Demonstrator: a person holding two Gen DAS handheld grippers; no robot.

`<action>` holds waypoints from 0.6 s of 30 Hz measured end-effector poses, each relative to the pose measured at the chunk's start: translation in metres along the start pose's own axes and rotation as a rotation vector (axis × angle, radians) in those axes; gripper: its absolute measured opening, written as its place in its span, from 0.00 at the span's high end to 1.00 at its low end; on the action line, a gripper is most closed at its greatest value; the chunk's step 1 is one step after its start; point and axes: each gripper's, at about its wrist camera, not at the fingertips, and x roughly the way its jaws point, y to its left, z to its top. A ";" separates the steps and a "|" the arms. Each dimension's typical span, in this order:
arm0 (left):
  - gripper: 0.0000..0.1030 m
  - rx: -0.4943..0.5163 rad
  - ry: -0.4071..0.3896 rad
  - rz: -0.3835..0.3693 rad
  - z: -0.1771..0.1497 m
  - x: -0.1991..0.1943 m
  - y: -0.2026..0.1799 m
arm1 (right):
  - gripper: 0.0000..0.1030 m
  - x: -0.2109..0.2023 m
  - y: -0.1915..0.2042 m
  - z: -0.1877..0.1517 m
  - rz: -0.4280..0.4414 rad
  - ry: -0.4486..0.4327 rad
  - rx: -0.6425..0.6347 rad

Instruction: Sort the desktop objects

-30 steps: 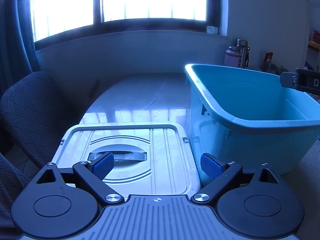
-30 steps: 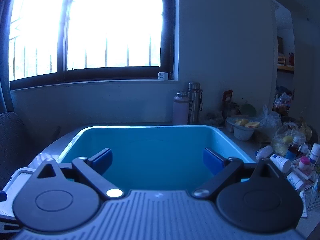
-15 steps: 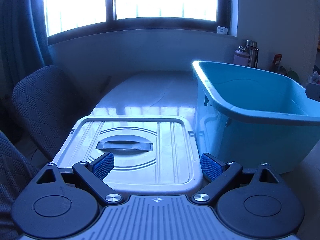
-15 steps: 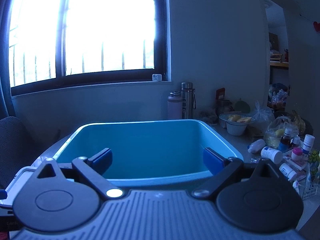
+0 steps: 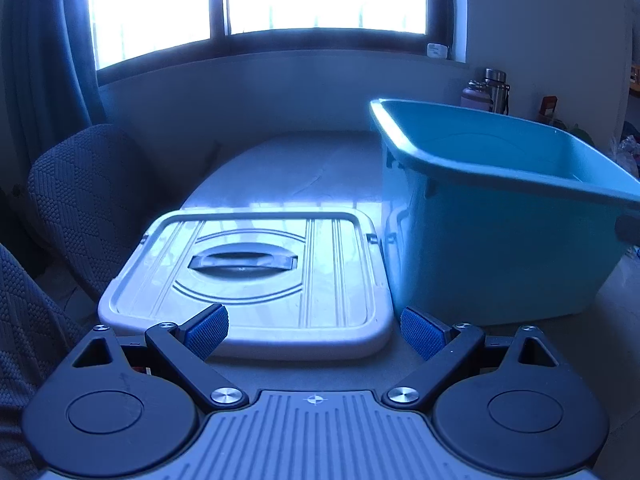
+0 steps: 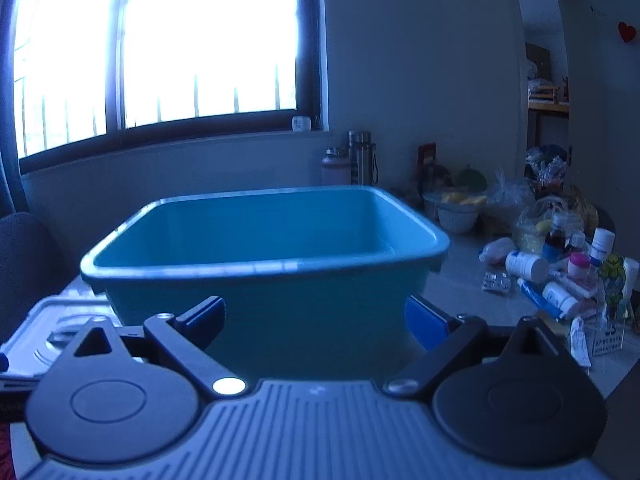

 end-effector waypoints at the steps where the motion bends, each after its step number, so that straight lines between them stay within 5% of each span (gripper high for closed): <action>1: 0.08 0.001 0.008 0.001 -0.002 0.001 0.000 | 0.06 0.002 0.000 -0.006 -0.001 0.022 -0.001; 9: 0.08 -0.021 0.054 0.021 -0.012 0.010 0.007 | 0.06 0.024 0.000 -0.043 0.031 0.237 0.044; 18: 0.08 -0.035 0.071 0.052 -0.019 0.009 0.016 | 0.06 0.029 0.013 -0.046 0.084 0.266 0.019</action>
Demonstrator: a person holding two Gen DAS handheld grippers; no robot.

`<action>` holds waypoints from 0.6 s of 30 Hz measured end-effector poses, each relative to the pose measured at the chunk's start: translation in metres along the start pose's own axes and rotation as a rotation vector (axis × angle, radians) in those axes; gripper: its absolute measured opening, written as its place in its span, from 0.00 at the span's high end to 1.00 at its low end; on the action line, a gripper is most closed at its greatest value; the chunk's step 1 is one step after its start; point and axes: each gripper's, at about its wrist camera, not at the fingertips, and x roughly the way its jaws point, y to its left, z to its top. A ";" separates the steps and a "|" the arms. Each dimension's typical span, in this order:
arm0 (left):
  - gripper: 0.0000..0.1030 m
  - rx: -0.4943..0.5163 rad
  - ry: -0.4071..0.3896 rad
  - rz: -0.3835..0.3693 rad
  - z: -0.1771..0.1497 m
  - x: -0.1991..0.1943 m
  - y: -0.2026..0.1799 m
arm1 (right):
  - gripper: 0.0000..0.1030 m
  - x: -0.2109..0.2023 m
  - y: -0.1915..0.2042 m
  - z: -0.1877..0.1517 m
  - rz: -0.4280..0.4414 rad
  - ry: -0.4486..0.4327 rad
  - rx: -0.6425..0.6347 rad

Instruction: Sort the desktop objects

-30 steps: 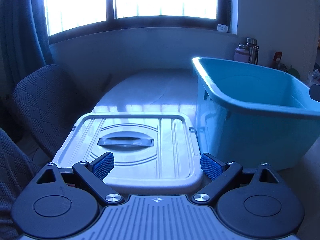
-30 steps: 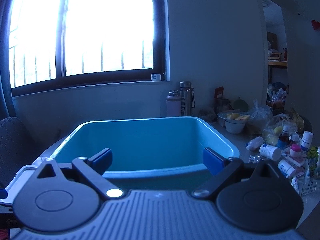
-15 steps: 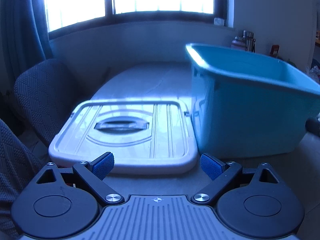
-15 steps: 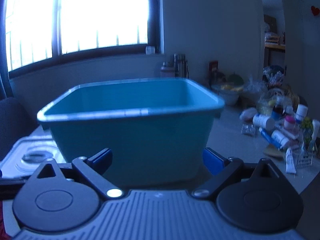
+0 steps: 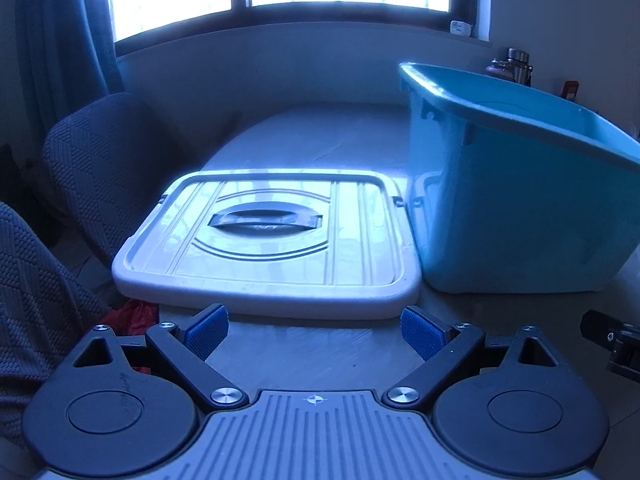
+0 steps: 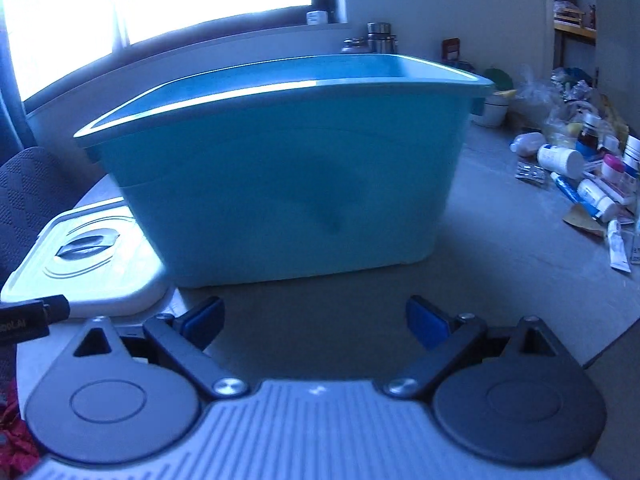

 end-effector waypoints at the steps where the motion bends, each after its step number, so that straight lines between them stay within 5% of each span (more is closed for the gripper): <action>1: 0.08 -0.002 0.003 0.005 -0.001 0.000 0.002 | 0.06 -0.001 0.002 0.000 0.006 0.001 -0.005; 18: 0.08 -0.024 0.017 0.022 0.008 0.008 0.036 | 0.06 0.008 0.045 0.002 0.066 0.024 -0.039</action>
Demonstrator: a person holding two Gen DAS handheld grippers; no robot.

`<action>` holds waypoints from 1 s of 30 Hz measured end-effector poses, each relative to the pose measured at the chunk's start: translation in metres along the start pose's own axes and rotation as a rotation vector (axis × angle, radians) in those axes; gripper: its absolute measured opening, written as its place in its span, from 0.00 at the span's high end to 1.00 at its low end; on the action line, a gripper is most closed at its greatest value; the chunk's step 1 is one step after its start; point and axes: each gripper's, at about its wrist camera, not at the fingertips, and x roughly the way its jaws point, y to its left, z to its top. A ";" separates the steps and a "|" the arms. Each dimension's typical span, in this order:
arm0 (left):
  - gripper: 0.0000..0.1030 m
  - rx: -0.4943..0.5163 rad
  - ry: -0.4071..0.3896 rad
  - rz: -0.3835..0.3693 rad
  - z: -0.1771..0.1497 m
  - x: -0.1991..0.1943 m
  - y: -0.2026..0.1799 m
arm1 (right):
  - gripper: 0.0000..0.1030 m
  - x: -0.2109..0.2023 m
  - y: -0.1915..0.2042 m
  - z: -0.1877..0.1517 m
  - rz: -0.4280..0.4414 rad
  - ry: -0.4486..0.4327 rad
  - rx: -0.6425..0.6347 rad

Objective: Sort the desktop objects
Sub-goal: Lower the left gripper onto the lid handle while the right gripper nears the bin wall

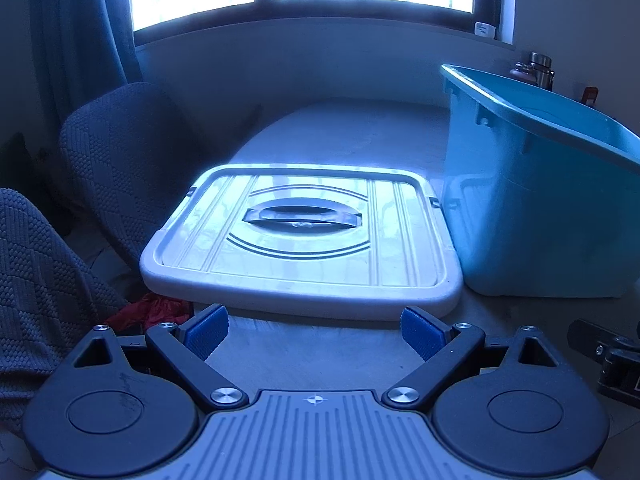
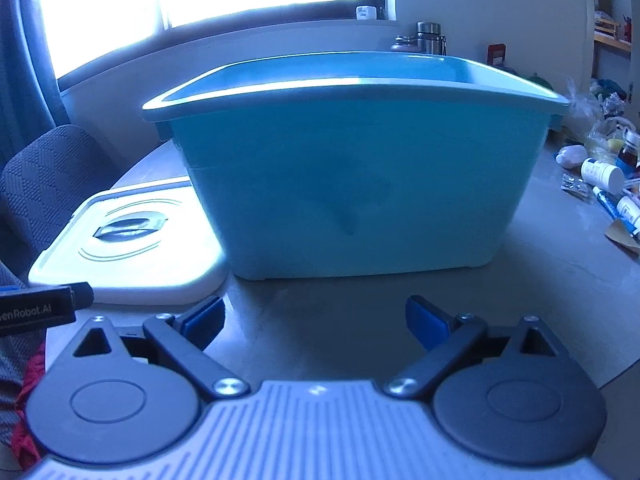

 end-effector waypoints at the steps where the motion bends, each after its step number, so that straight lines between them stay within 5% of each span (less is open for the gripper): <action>1: 0.08 0.001 0.002 -0.002 0.002 0.002 0.004 | 0.06 0.003 0.004 0.001 0.001 0.007 0.009; 19: 0.08 -0.015 0.059 -0.004 0.059 0.072 0.092 | 0.06 0.046 0.085 0.020 -0.015 0.066 0.034; 30: 0.08 0.012 0.097 -0.062 0.086 0.123 0.111 | 0.06 0.072 0.108 0.027 -0.072 0.082 0.088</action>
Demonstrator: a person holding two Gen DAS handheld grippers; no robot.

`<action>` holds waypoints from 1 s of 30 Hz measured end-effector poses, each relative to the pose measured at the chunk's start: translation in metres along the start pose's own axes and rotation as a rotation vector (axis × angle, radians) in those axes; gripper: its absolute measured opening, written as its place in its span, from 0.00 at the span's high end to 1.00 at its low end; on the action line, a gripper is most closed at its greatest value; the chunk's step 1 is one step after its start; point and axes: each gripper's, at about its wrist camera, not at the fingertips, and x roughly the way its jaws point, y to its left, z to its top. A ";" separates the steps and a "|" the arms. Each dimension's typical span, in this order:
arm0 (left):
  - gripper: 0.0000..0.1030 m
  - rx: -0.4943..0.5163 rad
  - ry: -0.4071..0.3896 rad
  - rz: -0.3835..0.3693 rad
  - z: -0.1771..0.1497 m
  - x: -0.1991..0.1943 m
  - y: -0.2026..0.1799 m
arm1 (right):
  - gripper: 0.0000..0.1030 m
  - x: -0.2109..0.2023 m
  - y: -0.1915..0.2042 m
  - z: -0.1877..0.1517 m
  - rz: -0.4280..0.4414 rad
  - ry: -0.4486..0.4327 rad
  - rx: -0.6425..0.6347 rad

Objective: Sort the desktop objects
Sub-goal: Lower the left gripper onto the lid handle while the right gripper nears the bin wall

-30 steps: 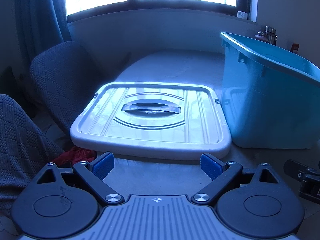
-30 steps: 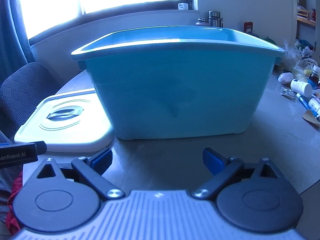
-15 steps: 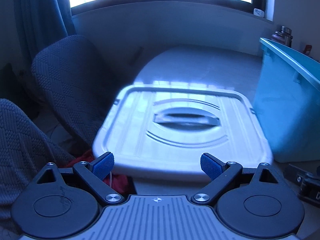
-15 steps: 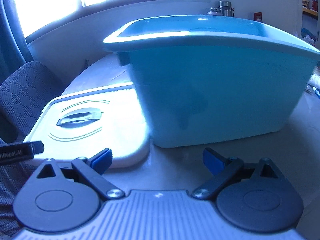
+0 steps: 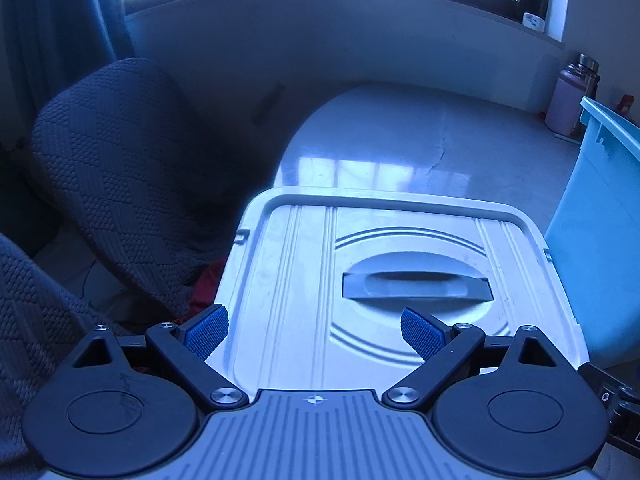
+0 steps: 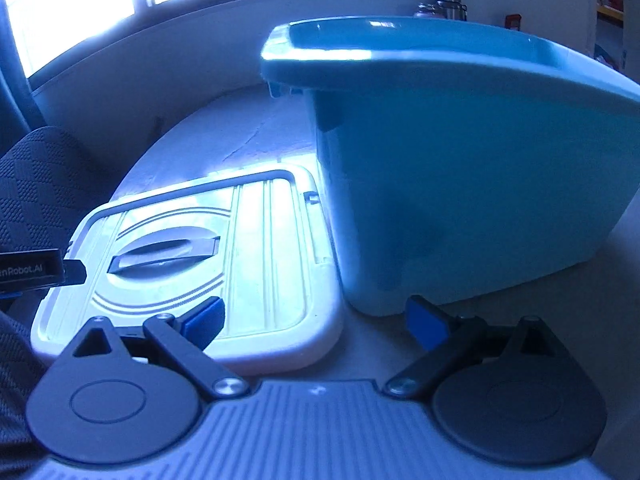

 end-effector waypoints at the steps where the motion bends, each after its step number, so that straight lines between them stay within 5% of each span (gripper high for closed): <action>1: 0.08 0.007 0.002 -0.004 0.002 0.004 0.001 | 0.06 0.002 0.001 0.000 -0.006 0.001 0.005; 30: 0.06 0.070 0.209 -0.051 0.040 0.089 0.027 | 0.06 0.029 0.022 0.007 -0.119 0.031 0.058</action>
